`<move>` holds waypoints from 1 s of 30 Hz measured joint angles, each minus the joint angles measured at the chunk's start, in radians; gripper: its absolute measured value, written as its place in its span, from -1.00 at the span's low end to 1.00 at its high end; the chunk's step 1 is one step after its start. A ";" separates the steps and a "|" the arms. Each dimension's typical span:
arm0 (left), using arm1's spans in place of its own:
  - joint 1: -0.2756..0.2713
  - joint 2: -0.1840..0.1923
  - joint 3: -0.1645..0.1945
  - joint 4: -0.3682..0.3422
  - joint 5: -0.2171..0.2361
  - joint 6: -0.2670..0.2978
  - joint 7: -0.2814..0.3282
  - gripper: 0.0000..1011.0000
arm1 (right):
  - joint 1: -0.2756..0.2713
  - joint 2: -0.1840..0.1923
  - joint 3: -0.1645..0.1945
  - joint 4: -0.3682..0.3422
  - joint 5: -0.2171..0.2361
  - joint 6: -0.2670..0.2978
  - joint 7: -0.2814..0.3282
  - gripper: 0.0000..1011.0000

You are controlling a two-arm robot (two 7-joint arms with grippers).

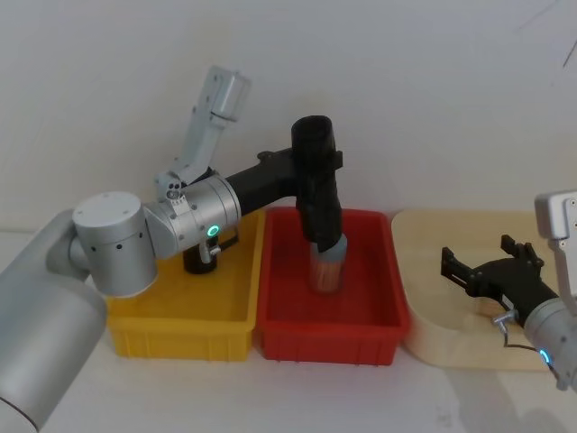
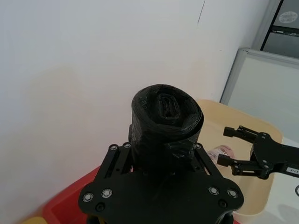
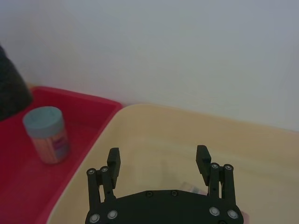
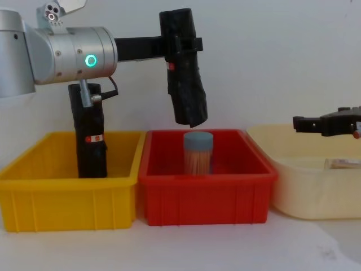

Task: Pick up the garbage bag with the one hand and transfer it to the other hand.

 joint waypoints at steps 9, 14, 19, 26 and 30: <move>-0.015 -0.010 0.011 0.024 0.002 -0.011 -0.011 -0.27 | 0.000 0.010 -0.015 -0.024 0.029 -0.006 0.061 0.98; -0.019 -0.013 0.014 0.031 0.002 -0.014 -0.014 -0.27 | 0.005 0.015 -0.030 -0.035 0.044 -0.010 0.099 0.98; -0.023 -0.015 0.016 0.036 0.003 -0.016 -0.016 -0.27 | 0.018 0.015 -0.052 -0.042 0.063 -0.016 0.144 0.98; -0.025 -0.017 0.018 0.040 0.003 -0.018 -0.018 -0.27 | 0.047 0.003 -0.087 -0.032 0.085 -0.029 0.196 0.98; -0.026 -0.018 0.018 0.042 0.003 -0.019 -0.018 -0.27 | 0.069 -0.008 -0.105 -0.014 0.094 -0.040 0.217 0.98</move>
